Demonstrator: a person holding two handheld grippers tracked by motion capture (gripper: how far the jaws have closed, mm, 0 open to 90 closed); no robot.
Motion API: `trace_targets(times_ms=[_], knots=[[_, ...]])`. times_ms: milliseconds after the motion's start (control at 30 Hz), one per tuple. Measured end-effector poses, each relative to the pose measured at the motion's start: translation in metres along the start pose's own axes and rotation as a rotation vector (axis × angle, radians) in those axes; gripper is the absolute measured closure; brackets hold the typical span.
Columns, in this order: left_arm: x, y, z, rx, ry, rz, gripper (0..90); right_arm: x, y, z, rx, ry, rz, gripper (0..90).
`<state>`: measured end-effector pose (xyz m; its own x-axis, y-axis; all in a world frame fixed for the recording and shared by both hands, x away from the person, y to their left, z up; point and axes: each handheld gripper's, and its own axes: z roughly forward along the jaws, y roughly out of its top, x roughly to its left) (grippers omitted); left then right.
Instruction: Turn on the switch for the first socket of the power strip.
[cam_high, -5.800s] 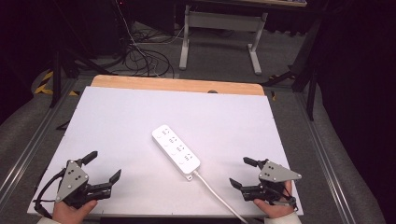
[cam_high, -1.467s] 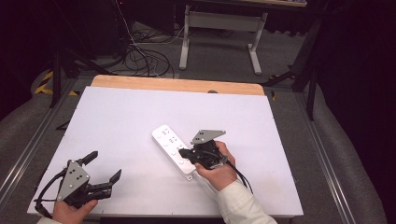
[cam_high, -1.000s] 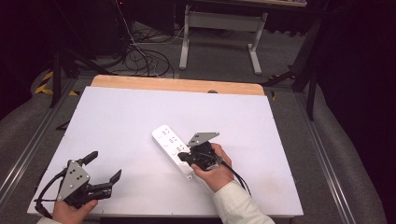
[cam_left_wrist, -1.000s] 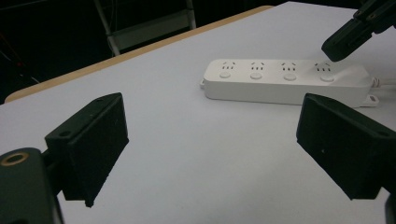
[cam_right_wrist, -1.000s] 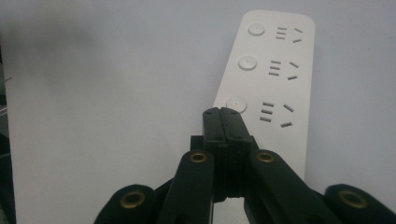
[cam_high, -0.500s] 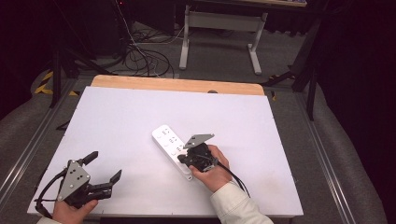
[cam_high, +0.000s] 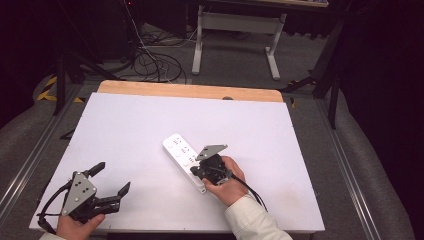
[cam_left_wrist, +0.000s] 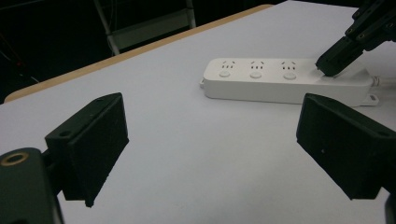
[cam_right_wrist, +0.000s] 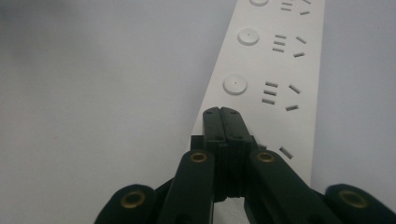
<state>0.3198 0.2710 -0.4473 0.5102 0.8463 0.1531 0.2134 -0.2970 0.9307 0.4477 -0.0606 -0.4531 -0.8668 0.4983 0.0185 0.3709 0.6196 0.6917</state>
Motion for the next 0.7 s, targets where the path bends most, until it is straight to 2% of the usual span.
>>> trace_targets(times_ms=[267, 700], knots=[[-0.0009, 0.0, -0.0002, -0.002, 0.0, -0.005, 9.7, 0.0032, -0.0002, 0.0008, 0.011, -0.019, -0.03, 90.0], [-0.001, 0.0, -0.0002, -0.001, 0.001, -0.006, 9.7, 0.0032, -0.0013, 0.0016, 0.01, -0.017, -0.032, 90.0]])
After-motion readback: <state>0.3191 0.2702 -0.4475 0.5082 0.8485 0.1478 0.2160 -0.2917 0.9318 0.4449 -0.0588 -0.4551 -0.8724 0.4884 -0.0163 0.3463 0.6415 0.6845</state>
